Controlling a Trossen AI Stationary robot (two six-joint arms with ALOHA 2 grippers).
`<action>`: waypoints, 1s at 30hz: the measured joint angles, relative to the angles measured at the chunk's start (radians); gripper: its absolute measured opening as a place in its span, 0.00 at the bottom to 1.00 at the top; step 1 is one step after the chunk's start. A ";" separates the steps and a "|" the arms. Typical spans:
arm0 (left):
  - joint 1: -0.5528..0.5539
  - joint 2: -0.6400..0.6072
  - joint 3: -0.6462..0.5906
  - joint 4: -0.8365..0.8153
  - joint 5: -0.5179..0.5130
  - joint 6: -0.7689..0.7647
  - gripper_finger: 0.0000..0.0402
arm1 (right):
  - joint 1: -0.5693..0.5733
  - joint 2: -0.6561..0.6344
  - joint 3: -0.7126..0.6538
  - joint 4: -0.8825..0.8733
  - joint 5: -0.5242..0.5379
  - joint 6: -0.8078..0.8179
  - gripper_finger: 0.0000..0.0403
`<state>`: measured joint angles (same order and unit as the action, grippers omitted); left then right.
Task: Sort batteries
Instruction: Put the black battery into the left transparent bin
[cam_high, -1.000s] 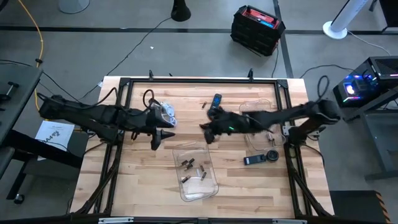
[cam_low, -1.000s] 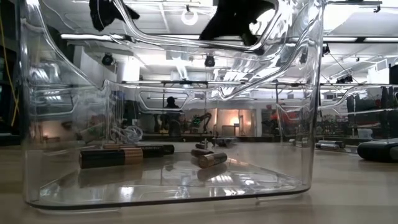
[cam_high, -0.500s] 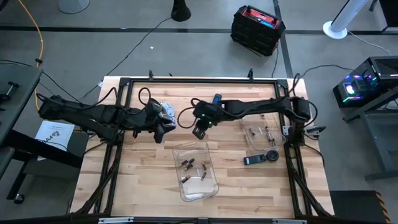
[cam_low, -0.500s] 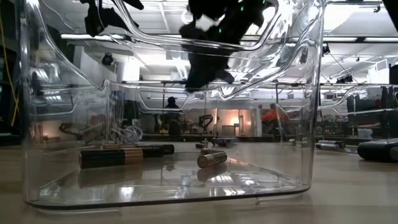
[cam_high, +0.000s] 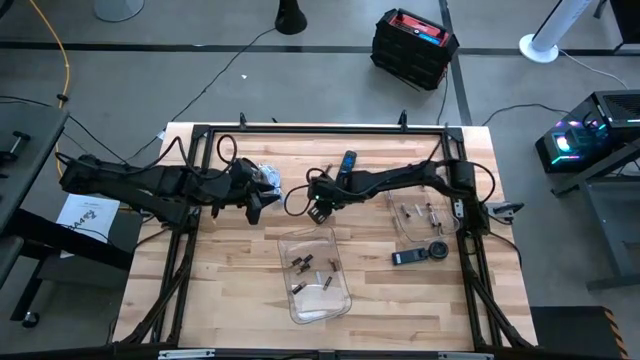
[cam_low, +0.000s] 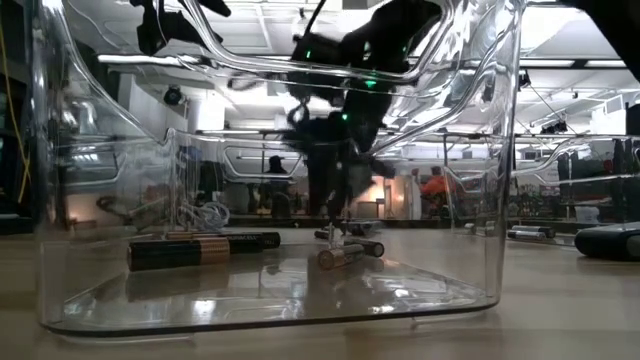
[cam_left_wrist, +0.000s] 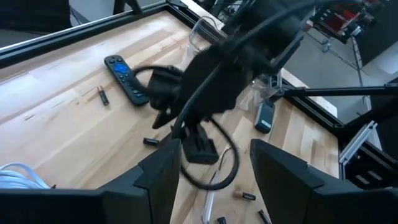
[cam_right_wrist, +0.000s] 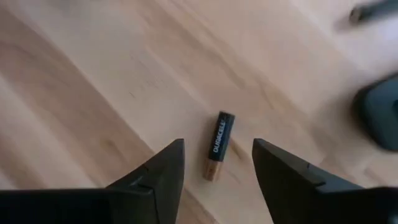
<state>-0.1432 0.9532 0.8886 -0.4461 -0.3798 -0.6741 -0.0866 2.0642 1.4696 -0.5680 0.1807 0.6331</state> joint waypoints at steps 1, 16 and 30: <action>0.000 0.000 0.000 -0.001 0.001 0.004 0.47 | 0.000 0.015 0.000 0.000 0.003 0.020 0.45; 0.000 -0.020 0.000 -0.007 0.004 0.059 0.47 | 0.016 0.030 -0.001 -0.088 0.072 0.043 0.05; 0.003 -0.062 0.000 -0.051 -0.058 0.136 0.47 | 0.153 -0.288 0.022 -0.071 -0.358 -0.104 0.04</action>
<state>-0.1402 0.8912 0.8890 -0.4968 -0.4377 -0.5382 0.0669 1.7765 1.4914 -0.6389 -0.1771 0.5295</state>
